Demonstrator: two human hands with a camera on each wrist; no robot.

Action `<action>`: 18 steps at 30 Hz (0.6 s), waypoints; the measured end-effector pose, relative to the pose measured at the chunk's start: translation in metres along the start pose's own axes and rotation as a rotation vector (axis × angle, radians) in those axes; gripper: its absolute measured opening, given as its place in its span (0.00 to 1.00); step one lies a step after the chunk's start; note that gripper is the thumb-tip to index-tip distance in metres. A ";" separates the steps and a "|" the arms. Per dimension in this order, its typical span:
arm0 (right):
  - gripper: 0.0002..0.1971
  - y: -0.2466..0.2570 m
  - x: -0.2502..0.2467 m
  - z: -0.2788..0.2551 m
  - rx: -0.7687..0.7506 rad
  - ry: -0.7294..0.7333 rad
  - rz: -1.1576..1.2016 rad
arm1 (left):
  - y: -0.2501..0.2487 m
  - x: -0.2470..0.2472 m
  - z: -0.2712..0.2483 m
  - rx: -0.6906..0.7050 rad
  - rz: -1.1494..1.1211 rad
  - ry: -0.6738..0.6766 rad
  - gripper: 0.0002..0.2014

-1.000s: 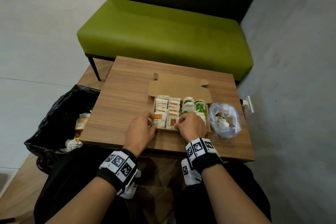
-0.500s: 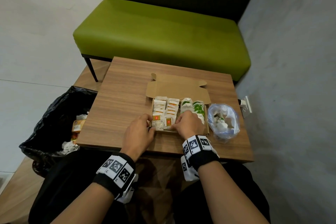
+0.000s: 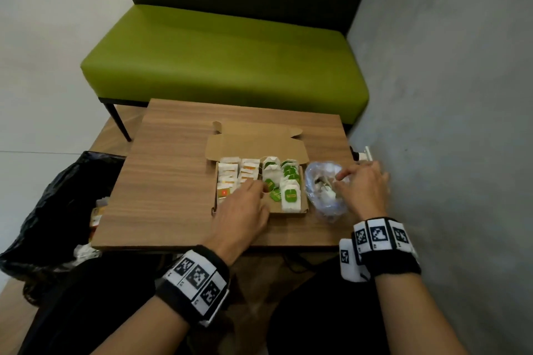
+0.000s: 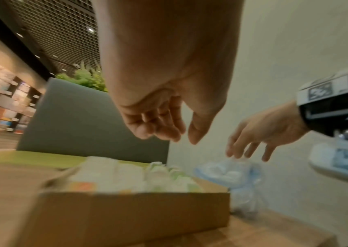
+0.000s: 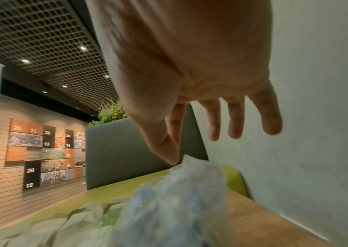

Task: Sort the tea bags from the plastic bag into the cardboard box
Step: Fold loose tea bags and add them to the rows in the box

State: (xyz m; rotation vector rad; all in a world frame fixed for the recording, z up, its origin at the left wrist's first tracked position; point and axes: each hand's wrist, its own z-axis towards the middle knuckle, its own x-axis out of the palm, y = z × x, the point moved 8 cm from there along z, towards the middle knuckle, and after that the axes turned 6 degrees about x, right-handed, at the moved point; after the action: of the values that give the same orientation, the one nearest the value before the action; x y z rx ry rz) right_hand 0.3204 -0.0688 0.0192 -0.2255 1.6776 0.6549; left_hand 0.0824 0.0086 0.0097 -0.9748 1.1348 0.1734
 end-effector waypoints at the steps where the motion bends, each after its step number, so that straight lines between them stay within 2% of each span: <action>1: 0.00 -0.007 0.006 0.005 0.014 0.069 -0.009 | -0.020 0.011 0.008 0.084 0.000 0.063 0.18; 4: 0.11 -0.011 0.019 0.007 -0.007 0.187 0.032 | -0.071 0.046 0.032 0.282 0.090 0.230 0.21; 8: 0.09 -0.013 0.026 0.006 -0.031 0.187 0.033 | -0.090 0.092 0.049 0.378 0.276 0.381 0.24; 12: 0.08 -0.020 0.025 0.005 -0.049 0.142 0.014 | -0.074 0.110 0.052 0.385 0.369 0.387 0.21; 18: 0.11 -0.023 0.026 0.008 -0.029 0.168 0.065 | -0.077 0.109 0.040 0.411 0.224 0.337 0.15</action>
State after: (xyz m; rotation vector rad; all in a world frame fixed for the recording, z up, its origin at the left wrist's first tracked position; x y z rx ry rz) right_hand 0.3325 -0.0780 -0.0125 -0.2531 1.8431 0.7257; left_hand 0.2034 -0.0458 -0.0330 -0.5191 1.5181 -0.0493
